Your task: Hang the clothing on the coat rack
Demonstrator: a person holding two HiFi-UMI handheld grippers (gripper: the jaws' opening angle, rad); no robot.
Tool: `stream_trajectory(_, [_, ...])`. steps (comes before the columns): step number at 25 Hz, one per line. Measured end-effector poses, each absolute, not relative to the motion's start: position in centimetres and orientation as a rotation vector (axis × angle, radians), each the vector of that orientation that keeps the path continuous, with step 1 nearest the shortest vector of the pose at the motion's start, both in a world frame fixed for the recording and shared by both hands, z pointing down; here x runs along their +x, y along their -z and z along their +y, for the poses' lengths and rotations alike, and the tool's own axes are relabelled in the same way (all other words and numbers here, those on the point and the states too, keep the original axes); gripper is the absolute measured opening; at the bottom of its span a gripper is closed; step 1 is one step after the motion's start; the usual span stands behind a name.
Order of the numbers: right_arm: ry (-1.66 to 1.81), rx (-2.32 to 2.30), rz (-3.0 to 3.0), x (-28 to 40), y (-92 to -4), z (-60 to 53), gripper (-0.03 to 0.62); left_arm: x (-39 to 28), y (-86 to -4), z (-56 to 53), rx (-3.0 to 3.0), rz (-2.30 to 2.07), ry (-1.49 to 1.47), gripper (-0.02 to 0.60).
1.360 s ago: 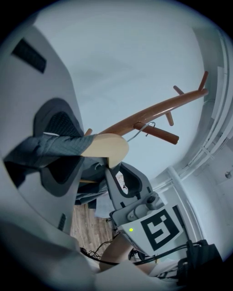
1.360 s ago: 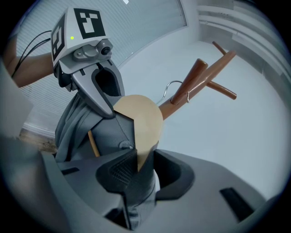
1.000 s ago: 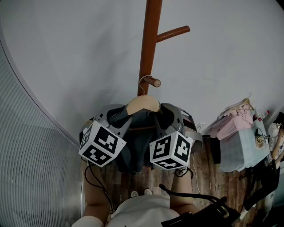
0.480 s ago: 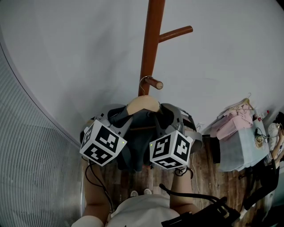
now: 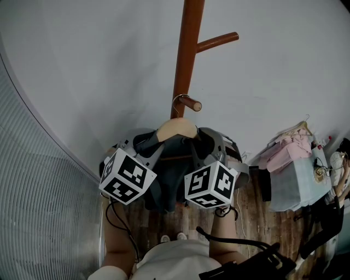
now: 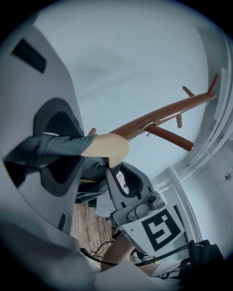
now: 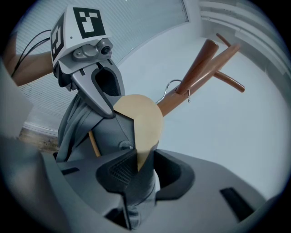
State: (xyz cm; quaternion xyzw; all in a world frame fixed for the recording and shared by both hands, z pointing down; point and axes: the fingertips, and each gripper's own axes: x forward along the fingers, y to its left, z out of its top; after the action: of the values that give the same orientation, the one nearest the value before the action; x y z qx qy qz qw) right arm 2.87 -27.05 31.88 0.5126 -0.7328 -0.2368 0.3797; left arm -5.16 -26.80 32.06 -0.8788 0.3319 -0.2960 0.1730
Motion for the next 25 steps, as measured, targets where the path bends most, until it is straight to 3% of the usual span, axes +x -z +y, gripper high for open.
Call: stream_trajectory(25, [0.630,1.320,-1.923,2.66,-31.71,-26.69,0.132,-5.53,-31.66,-26.51,-2.421,0.974,0.810,0.133])
